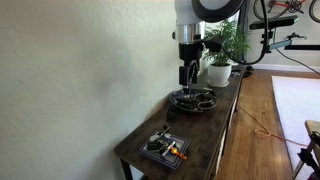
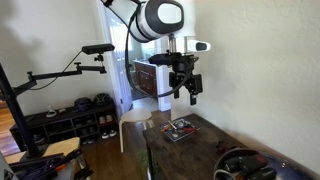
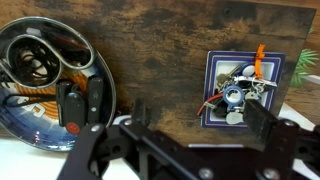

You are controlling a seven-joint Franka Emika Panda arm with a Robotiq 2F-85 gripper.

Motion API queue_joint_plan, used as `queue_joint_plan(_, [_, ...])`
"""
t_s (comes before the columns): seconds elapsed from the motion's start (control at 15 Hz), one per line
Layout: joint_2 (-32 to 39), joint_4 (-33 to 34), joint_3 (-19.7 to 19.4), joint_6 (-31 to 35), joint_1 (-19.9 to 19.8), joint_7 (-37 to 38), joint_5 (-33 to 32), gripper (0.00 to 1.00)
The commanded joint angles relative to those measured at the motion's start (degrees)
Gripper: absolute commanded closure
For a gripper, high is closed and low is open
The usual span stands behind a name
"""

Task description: Put the red object on the tray

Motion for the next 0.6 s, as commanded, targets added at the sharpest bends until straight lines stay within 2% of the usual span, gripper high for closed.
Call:
queue_joint_plan(0.0, [0.00,0.09,-0.05,-0.10,0.06,-0.01,0.02,0.00])
queue_joint_plan(0.07, [0.00,0.10,-0.05,-0.10,0.06,-0.02,0.02,0.00])
queue_joint_plan(0.13, [0.52,0.30,-0.53,0.16,0.20,1.99,-2.58,0.00])
queue_joint_plan(0.53, [4.78,2.79,-2.38,2.17,-1.00,0.52,-4.04,0.00])
